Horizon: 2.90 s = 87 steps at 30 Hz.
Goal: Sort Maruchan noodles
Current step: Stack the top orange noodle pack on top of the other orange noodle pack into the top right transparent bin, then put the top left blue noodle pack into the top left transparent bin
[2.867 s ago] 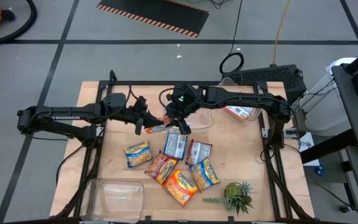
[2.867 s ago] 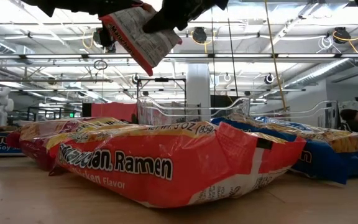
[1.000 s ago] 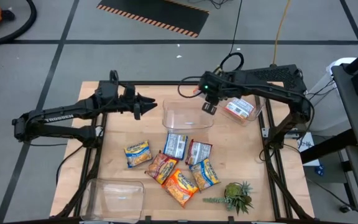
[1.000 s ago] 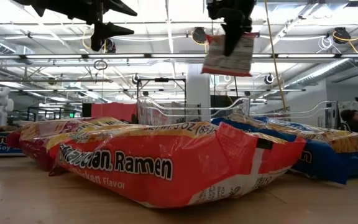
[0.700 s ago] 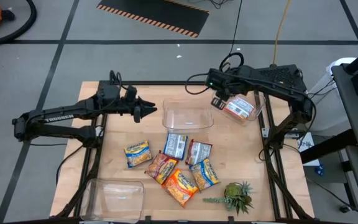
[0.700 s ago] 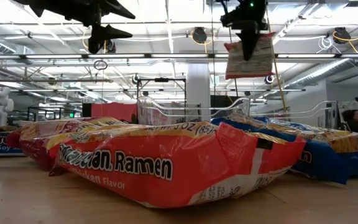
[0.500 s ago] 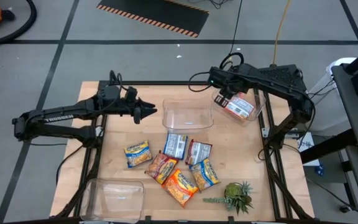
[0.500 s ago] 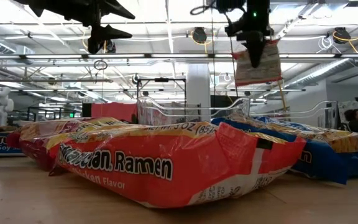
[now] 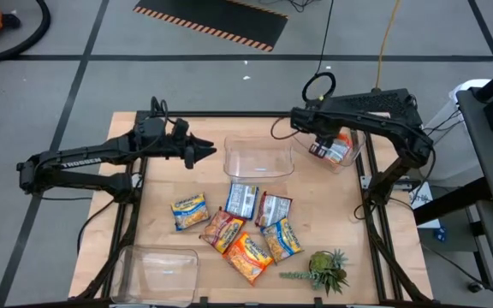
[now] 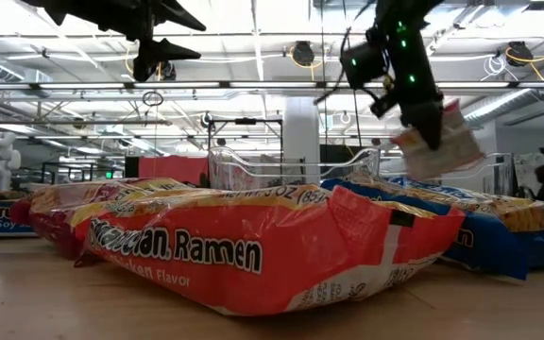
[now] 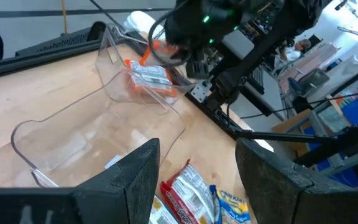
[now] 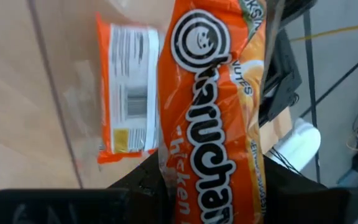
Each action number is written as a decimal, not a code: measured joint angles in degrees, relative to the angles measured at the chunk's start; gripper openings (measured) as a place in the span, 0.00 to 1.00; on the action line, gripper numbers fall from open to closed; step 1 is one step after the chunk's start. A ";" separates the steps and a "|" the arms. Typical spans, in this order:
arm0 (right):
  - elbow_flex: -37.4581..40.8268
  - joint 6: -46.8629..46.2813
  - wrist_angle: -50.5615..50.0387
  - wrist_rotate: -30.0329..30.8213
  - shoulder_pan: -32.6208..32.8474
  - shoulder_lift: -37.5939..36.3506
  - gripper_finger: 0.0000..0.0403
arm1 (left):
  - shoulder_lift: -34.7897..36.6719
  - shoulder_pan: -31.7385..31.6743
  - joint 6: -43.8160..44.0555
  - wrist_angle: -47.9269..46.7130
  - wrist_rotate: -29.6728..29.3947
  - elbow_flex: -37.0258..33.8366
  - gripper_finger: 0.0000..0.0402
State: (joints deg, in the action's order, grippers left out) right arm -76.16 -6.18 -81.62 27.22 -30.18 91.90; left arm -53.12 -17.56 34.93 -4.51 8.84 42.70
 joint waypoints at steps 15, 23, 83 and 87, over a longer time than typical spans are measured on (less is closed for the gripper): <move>6.67 5.36 11.88 7.17 -4.41 -1.15 0.30 | 0.00 0.02 1.53 0.02 -0.48 0.02 0.54; 6.67 5.70 14.04 7.19 -5.27 -2.12 0.30 | 0.00 -1.29 -0.40 0.00 -0.48 0.02 0.54; 9.66 -19.89 22.16 -24.51 5.71 -27.45 0.61 | -0.02 4.82 11.68 -34.15 14.21 0.04 0.54; 9.72 -17.88 26.67 -24.42 7.28 -27.36 0.61 | -0.02 7.10 15.97 -42.35 16.10 0.04 0.54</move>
State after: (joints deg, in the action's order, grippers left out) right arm -66.44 -24.06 -54.95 2.80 -22.90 64.53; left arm -53.15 -10.46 50.90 -46.86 24.94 42.74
